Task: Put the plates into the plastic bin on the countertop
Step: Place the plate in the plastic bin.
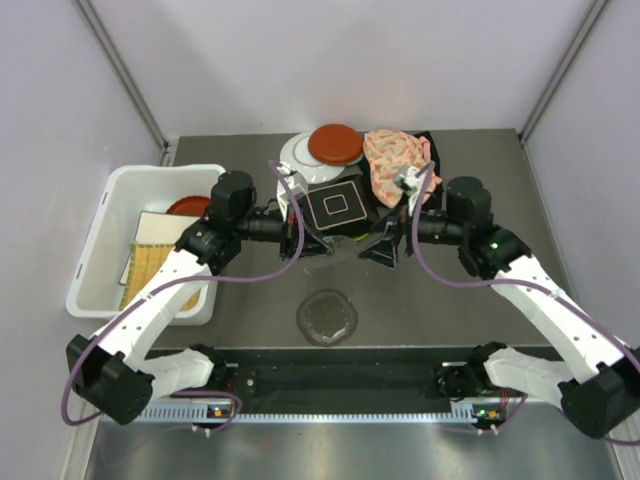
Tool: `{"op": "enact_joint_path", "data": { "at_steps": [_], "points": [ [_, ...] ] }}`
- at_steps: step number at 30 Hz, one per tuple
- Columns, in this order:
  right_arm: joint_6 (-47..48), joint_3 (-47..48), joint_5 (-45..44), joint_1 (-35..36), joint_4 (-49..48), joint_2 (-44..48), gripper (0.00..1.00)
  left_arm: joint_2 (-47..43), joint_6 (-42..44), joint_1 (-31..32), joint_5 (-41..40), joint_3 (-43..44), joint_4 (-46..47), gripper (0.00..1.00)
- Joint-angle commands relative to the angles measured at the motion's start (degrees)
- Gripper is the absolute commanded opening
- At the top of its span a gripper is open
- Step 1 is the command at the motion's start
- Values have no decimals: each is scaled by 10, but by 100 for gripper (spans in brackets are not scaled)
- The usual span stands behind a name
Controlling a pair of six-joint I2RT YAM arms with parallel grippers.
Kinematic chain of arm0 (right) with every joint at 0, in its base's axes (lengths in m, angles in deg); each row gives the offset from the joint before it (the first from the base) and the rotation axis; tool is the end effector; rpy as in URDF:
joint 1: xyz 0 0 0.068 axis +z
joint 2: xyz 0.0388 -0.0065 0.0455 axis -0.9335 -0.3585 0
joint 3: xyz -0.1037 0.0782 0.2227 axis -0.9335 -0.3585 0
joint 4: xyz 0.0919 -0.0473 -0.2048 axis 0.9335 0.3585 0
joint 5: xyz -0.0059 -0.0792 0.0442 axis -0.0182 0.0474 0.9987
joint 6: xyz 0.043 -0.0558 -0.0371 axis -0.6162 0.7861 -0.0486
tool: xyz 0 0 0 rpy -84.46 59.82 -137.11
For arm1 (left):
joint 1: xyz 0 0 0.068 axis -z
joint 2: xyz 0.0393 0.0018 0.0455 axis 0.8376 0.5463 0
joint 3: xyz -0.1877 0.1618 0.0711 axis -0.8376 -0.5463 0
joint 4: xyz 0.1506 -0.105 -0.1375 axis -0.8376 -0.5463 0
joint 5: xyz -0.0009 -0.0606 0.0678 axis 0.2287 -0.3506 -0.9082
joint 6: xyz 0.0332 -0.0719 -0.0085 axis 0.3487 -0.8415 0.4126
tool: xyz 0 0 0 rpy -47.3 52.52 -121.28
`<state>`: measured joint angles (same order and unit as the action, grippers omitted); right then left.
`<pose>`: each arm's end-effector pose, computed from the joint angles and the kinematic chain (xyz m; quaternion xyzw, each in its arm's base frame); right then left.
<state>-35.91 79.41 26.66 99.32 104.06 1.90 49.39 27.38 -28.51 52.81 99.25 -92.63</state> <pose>0.1769 0.1585 0.3358 -0.3650 0.6996 0.4584 0.4090 0.1773 -0.1649 0.3493 0.4308 0.6213 -0.5506 0.3539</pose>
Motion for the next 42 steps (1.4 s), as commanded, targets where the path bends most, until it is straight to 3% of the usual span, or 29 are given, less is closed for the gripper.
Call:
{"op": "enact_joint_path", "data": {
  "at_steps": [1, 9, 13, 18, 20, 26, 33, 42],
  "points": [
    [-45, -51, -76, -76, -56, 71, 94, 13, 59, -8, -214, 37, -61, 0],
    [-88, -145, -120, -107, -120, 112, 93, 10, 42, -40, -647, 68, -76, 0],
    [-98, -172, -136, -108, -126, 119, 93, 22, 26, -83, -781, 85, -106, 0],
    [-104, -197, -141, -107, -130, 132, 93, 12, 10, -197, -819, 82, -103, 0],
    [-104, -203, -139, -108, -132, 134, 94, 16, 23, -218, -885, 80, -102, 0],
    [-119, -223, -110, -107, -174, 120, 93, 47, 41, -236, -926, 67, -95, 0],
    [-159, -275, -82, -107, -247, 110, 93, 147, 51, -257, -947, 101, -83, 0],
    [-154, -300, -64, -108, -251, 141, 93, 271, 46, -279, -952, 128, -58, 0]
  ]
}}
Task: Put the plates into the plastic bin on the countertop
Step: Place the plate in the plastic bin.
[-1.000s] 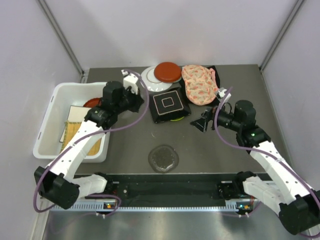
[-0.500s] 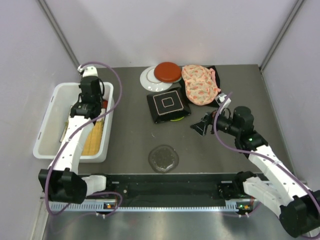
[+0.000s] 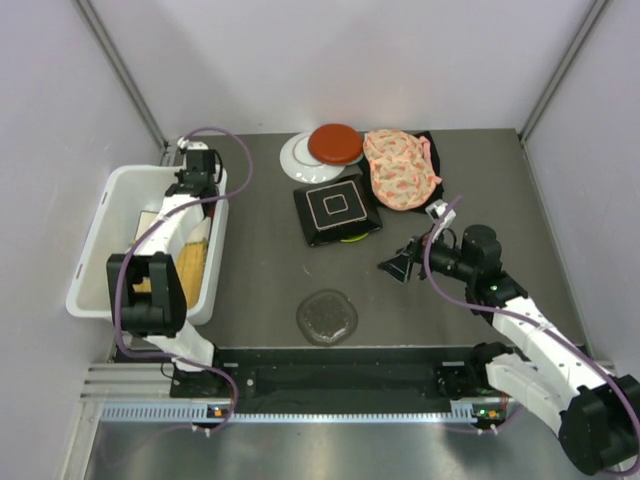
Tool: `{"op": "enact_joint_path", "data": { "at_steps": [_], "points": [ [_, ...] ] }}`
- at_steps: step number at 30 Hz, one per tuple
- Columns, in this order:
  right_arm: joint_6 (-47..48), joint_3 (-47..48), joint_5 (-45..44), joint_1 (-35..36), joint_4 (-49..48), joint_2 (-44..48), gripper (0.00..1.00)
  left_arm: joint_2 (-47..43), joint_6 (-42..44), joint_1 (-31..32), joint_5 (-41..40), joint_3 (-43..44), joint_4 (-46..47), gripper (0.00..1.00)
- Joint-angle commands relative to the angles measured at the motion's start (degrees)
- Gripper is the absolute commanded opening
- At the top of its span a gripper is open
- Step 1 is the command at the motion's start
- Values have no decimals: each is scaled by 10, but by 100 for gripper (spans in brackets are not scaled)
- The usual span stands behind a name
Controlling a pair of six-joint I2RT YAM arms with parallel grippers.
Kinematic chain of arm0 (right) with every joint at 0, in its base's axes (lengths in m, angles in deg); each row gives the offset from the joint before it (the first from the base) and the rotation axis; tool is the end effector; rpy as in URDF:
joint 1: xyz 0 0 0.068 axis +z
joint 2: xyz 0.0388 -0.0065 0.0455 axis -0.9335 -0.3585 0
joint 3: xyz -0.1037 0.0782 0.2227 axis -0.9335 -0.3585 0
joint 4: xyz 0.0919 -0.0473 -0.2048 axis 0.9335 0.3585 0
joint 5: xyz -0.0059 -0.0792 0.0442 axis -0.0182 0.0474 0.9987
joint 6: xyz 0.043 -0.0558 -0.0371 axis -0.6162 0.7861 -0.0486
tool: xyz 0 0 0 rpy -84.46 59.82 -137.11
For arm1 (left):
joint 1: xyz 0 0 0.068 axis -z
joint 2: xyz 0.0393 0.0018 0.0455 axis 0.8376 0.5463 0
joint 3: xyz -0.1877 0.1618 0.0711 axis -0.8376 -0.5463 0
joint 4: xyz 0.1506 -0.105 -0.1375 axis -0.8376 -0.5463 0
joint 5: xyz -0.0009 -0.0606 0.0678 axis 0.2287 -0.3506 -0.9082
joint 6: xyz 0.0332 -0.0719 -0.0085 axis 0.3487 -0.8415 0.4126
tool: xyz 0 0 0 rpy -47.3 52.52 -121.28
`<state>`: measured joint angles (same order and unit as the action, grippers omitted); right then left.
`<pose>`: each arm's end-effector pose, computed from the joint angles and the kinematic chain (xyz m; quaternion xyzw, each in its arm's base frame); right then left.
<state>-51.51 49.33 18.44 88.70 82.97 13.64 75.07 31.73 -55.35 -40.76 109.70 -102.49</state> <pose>0.1766 0.1056 0.2414 -0.1638 0.7699 0.4318 0.4404 0.3433 0.0263 0.2547 -0.1109 0.8833 0.2337 0.3909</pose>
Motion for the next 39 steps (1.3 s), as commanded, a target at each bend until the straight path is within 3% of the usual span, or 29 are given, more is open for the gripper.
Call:
{"op": "enact_joint_path", "data": {
  "at_steps": [1, 4, 10, 24, 26, 28, 34, 38, 39],
  "points": [
    [4, -1, 18, -1, -38, 26, 93, 18, 2, -11, -10, 21, 53, 0],
    [8, -5, 16, -1, -29, 34, 93, 40, -1, -12, -6, 21, 63, 4],
    [9, -13, 15, -2, -21, 61, 94, 88, -24, -30, 12, 40, 37, 26],
    [16, -14, 11, -1, -10, 64, 94, 70, -37, -30, 41, 34, 27, 62],
    [16, -14, 11, -2, -11, 63, 94, 55, -42, -30, 49, 33, 25, 76],
    [16, -13, 11, -2, -9, 63, 94, 40, -48, -30, 57, 32, 23, 98],
    [27, -11, 4, 2, 8, 61, 94, -14, -70, -30, 99, 30, 19, 99],
    [61, 1, -61, 65, 48, 52, 93, -55, -87, -29, 131, 24, 15, 99],
    [69, 7, -85, 118, 51, 49, 93, -63, -90, -29, 144, 22, 12, 99]
  ]
}}
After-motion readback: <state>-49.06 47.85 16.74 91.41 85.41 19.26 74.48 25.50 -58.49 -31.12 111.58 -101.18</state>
